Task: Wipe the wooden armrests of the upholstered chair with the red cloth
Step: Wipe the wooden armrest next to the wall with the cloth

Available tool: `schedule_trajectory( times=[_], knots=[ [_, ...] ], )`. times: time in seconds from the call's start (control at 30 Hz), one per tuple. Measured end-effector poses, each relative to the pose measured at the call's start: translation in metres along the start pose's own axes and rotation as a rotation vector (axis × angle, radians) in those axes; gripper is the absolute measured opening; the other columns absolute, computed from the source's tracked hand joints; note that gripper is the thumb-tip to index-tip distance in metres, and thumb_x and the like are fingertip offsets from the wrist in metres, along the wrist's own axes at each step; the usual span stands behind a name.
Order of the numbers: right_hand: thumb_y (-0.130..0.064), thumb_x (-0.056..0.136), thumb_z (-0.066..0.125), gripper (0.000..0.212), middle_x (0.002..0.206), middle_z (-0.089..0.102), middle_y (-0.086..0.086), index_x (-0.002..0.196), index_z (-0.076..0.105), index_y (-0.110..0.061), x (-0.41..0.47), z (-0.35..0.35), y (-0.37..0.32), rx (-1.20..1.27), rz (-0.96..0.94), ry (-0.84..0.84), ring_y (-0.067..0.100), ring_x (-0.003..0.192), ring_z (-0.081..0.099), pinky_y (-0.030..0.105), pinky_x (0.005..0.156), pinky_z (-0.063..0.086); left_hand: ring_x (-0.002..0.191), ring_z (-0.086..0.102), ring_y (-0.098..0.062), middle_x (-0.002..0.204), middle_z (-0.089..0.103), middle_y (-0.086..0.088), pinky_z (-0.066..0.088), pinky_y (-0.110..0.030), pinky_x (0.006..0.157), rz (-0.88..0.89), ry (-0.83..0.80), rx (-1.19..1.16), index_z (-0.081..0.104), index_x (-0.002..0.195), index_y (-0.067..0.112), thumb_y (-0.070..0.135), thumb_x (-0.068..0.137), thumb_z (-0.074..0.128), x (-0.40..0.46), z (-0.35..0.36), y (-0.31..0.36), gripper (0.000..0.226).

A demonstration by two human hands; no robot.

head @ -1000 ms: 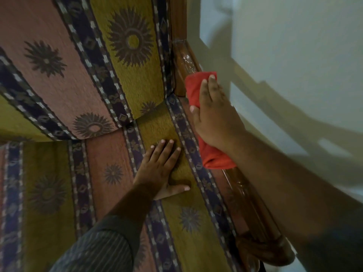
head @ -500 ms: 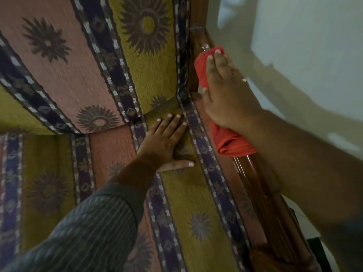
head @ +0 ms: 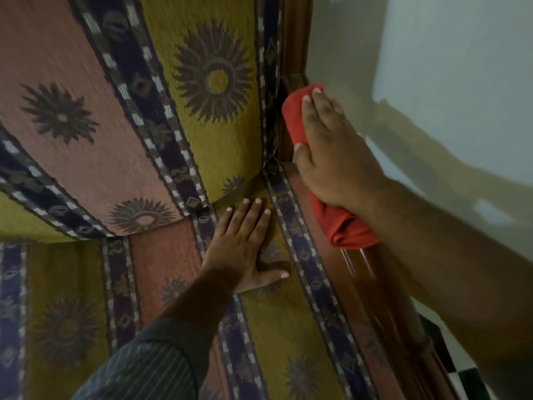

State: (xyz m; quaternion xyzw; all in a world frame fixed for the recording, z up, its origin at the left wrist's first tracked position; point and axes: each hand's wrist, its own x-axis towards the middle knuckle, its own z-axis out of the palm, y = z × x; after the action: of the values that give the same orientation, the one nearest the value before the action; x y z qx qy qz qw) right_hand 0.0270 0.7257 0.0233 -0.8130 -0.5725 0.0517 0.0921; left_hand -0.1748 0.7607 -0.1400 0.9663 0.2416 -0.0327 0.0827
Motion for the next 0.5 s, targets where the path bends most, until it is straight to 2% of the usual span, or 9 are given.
schedule_trajectory(
  times=[0.1,0.2,0.33,0.5],
  knots=[
    [-0.034,0.103,0.033,0.069,0.167,0.003,0.021,0.158,0.004,-0.002,-0.009,0.004,-0.007,-0.083,0.051,0.018,0.036,0.155,0.007,0.040,0.121,0.007,0.153,0.008,-0.033,0.166,0.012,-0.013,0.014,-0.057,0.121,0.004,-0.008,-0.022,0.018,0.157,0.010,0.098,0.070,0.025,0.000,-0.002,0.000,0.124],
    [-0.033,0.101,0.031,0.069,0.167,0.007,0.021,0.158,0.008,-0.001,-0.010,0.003,-0.007,-0.169,-0.017,0.024,0.034,0.155,0.005,0.048,0.126,0.012,0.153,0.007,-0.033,0.166,0.012,-0.013,0.013,-0.058,0.121,0.006,-0.006,-0.027,0.019,0.157,0.010,0.098,0.070,0.027,0.002,0.000,0.000,0.124],
    [-0.033,0.096,0.035,0.074,0.168,0.004,0.019,0.158,0.008,-0.002,-0.004,-0.001,-0.003,-0.225,-0.142,-0.014,0.033,0.156,0.001,0.049,0.127,0.009,0.153,0.006,-0.034,0.166,0.010,-0.013,0.011,-0.057,0.121,0.005,-0.025,-0.019,0.018,0.157,0.009,0.098,0.069,0.029,0.004,0.000,0.000,0.125],
    [-0.040,0.090,0.021,0.079,0.168,0.005,0.019,0.158,0.008,-0.004,0.001,-0.002,-0.008,-0.215,-0.103,-0.012,0.033,0.156,0.004,0.049,0.126,0.011,0.154,0.003,-0.034,0.167,0.007,-0.013,0.009,-0.056,0.122,-0.006,-0.050,-0.001,0.014,0.158,0.010,0.098,0.069,0.025,0.004,-0.003,0.001,0.125]
  ],
)
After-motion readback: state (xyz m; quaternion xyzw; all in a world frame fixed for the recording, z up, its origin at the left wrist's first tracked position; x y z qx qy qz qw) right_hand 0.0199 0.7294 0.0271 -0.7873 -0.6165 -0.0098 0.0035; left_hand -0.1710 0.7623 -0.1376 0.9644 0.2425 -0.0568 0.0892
